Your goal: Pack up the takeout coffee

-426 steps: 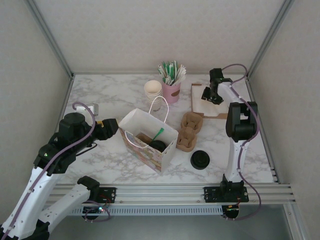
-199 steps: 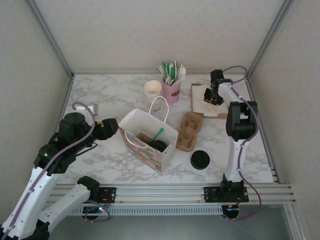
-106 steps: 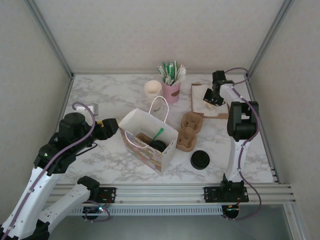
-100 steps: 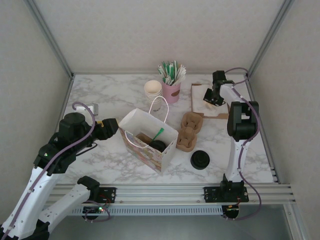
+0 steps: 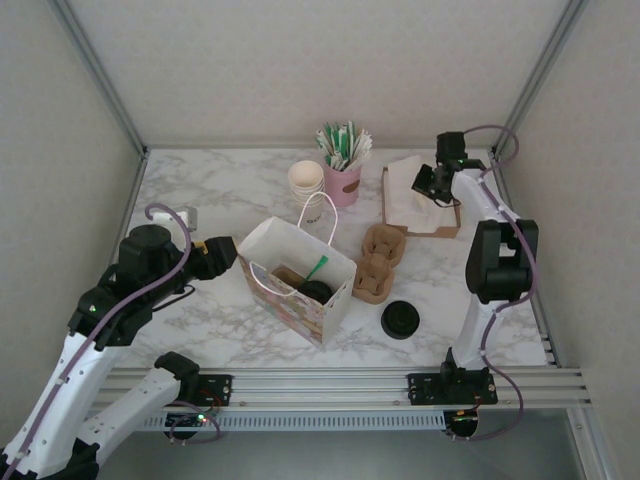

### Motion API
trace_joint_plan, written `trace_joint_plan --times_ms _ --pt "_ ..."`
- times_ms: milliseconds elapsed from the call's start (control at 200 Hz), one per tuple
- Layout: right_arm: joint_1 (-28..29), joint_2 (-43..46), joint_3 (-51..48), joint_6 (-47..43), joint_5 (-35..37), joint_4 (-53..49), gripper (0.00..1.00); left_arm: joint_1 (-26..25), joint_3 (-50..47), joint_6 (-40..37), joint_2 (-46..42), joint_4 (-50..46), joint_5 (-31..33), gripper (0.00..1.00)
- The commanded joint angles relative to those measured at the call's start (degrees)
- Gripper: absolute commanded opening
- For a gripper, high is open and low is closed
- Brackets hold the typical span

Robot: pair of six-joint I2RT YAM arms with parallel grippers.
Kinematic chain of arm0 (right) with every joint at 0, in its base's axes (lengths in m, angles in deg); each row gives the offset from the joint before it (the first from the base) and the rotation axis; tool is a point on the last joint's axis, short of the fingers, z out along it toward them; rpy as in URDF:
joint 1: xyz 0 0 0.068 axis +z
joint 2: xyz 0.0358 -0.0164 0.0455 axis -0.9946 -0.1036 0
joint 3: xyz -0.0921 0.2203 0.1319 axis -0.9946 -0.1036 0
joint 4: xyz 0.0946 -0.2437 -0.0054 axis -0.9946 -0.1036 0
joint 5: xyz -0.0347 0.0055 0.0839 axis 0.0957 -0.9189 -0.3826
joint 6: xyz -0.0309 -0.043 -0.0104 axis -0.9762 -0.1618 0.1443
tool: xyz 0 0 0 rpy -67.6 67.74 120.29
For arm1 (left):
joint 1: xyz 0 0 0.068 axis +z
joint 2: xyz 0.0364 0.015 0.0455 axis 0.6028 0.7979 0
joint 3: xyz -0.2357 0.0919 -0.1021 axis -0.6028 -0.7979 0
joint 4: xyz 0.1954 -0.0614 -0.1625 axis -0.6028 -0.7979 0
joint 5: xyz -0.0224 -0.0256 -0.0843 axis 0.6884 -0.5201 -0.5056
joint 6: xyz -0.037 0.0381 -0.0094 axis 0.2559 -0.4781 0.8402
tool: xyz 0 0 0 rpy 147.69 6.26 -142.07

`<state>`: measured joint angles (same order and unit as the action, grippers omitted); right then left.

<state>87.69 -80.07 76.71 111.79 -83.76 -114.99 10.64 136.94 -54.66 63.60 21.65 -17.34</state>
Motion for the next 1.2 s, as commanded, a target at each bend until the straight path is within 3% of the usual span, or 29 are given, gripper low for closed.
trace_joint_plan --times_ms 0,561,881,1196 --pt "-0.1 3.8 -1.7 -0.5 1.3 0.2 0.00 -0.5 -0.1 0.9 0.0 0.5 0.2 0.70" --pt "3.7 25.5 -5.4 -7.7 8.7 2.7 0.00 -0.4 0.8 0.6 1.3 0.9 0.5 0.73" --pt "18.6 35.0 -0.6 -17.4 21.8 3.1 0.00 -0.5 0.5 1.4 1.9 1.5 0.4 0.73" --pt "37.3 35.7 8.0 -27.6 33.5 0.9 0.00 -0.5 0.4 2.7 2.6 1.4 0.0 0.73"
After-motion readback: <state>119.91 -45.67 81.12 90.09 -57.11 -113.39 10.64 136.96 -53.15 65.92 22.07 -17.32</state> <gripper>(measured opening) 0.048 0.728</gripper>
